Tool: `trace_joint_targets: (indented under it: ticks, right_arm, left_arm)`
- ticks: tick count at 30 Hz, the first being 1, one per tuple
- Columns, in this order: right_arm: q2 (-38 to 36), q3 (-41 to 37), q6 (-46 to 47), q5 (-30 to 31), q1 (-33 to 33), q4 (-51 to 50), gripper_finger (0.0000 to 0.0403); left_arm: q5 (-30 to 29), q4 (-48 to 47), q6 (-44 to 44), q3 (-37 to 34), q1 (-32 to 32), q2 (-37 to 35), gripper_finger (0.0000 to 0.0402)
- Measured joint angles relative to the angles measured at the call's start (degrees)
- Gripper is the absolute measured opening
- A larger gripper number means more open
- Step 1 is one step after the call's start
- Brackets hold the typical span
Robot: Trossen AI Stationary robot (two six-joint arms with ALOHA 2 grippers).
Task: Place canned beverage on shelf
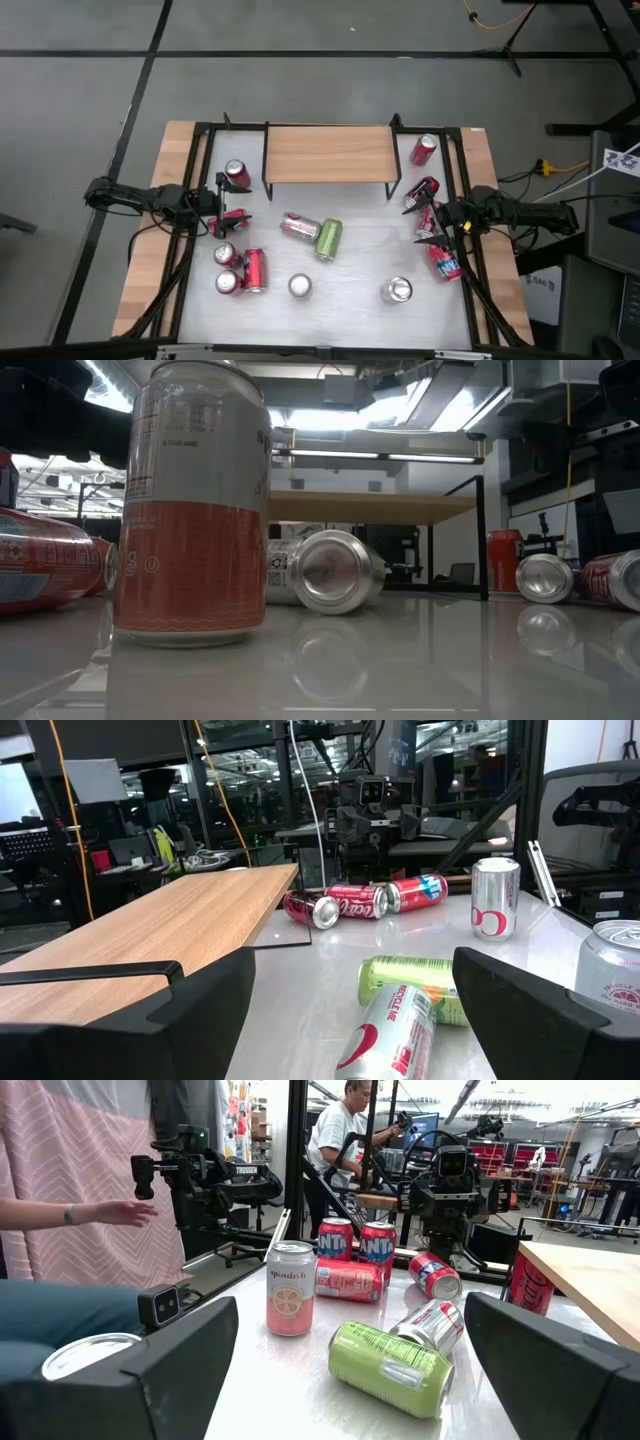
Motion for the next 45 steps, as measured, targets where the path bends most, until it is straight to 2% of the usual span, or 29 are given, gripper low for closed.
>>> trace_joint_targets:
  ticks: [33, 45]
  right_arm:
    - [0.02, -0.04, 0.41, -0.08, 0.0, 0.75, 0.0383]
    - [0.01, 2.56, 2.98, 2.66, 0.0, 23.57, 0.0383]
  left_arm:
    - [0.0, 0.0, -0.01, 0.0, 0.0, 0.0, 0.0336]
    - [0.0, 0.01, -0.02, -0.02, -0.01, -0.01, 0.0336]
